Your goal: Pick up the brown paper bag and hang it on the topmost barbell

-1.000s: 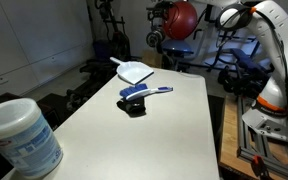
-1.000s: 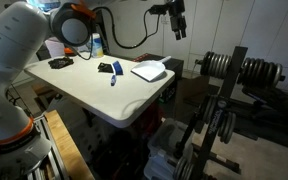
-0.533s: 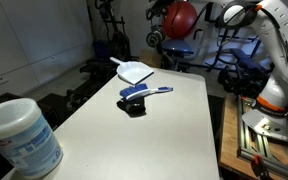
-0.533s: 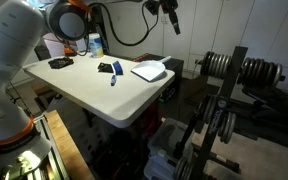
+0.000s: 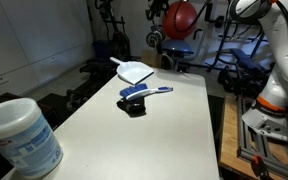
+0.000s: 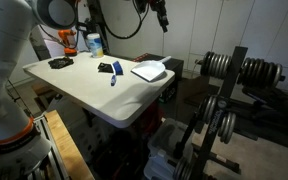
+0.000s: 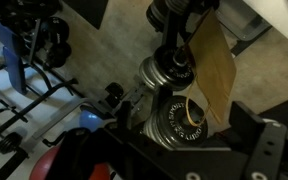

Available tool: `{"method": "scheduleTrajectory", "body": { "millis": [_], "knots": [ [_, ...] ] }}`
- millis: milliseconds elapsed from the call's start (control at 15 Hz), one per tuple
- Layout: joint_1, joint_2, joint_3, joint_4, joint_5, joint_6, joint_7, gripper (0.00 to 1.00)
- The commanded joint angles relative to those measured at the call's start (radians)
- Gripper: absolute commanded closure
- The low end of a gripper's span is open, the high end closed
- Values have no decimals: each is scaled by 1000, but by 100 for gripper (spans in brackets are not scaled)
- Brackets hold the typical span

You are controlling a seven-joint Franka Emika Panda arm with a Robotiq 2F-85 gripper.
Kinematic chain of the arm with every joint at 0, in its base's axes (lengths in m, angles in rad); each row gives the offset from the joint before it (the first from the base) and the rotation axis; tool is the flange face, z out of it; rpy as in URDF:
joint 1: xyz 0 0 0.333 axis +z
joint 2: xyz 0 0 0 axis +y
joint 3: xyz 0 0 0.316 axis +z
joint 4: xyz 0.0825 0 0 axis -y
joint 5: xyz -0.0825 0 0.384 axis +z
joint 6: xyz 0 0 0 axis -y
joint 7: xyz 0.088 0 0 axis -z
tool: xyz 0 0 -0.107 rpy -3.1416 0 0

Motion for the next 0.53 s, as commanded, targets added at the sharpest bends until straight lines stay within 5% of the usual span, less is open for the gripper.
{"method": "scheduleTrajectory", "body": {
  "millis": [0,400,467],
  "knots": [
    [18,-89,9,-143,2,-30,30,0],
    [37,-160,14,-268,-3,50,99,0],
    [36,-100,7,-166,0,5,56,0]
  ]
}}
